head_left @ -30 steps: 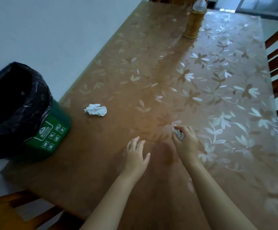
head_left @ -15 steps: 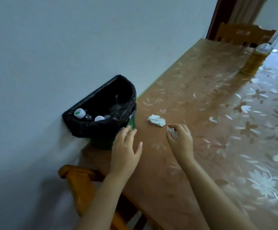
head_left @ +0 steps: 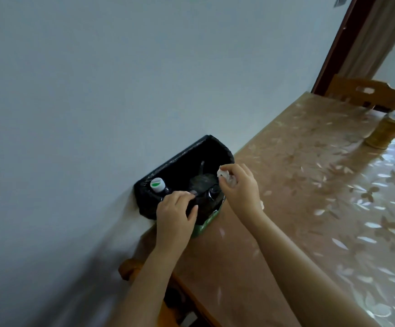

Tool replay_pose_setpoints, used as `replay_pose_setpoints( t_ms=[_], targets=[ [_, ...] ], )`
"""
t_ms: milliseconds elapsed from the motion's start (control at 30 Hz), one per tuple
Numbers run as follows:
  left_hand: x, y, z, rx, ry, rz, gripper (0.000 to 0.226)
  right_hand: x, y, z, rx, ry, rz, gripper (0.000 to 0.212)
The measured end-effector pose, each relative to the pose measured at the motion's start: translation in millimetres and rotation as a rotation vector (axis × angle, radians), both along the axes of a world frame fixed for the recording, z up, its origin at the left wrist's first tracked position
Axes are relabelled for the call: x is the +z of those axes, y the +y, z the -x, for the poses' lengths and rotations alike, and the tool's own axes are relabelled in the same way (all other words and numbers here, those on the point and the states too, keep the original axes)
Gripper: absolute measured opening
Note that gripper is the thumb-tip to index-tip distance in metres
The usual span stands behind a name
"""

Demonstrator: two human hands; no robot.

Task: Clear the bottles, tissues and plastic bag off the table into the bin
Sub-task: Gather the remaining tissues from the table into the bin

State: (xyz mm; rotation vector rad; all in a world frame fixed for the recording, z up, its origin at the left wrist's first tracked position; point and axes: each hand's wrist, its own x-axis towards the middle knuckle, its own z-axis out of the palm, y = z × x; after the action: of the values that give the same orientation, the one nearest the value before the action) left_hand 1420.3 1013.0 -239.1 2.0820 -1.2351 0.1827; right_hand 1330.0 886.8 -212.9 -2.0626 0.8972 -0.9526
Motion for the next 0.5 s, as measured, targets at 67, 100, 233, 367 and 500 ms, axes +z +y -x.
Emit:
replay_pose_setpoints(
  t_ms=[67,100,233,367,500],
  targets=[
    [-2,-2,-5,0.004,0.020,0.022,0.020,2,-2,-12,0.032,0.025,0.015,0.019],
    [-3,-3,-7,0.006,0.028,0.026,0.019,2,-4,-17,0.048,0.038,0.023,0.019],
    [-7,-5,-12,-0.001,0.042,0.045,0.018,0,-9,-37,0.109,0.074,0.029,0.018],
    [-10,-5,-13,-0.009,0.048,0.066,0.018,-7,-13,-47,0.163,0.116,0.053,0.025],
    [-10,-5,-13,-0.007,0.041,0.070,0.017,-10,-15,-43,0.176,0.111,0.102,0.030]
  ],
)
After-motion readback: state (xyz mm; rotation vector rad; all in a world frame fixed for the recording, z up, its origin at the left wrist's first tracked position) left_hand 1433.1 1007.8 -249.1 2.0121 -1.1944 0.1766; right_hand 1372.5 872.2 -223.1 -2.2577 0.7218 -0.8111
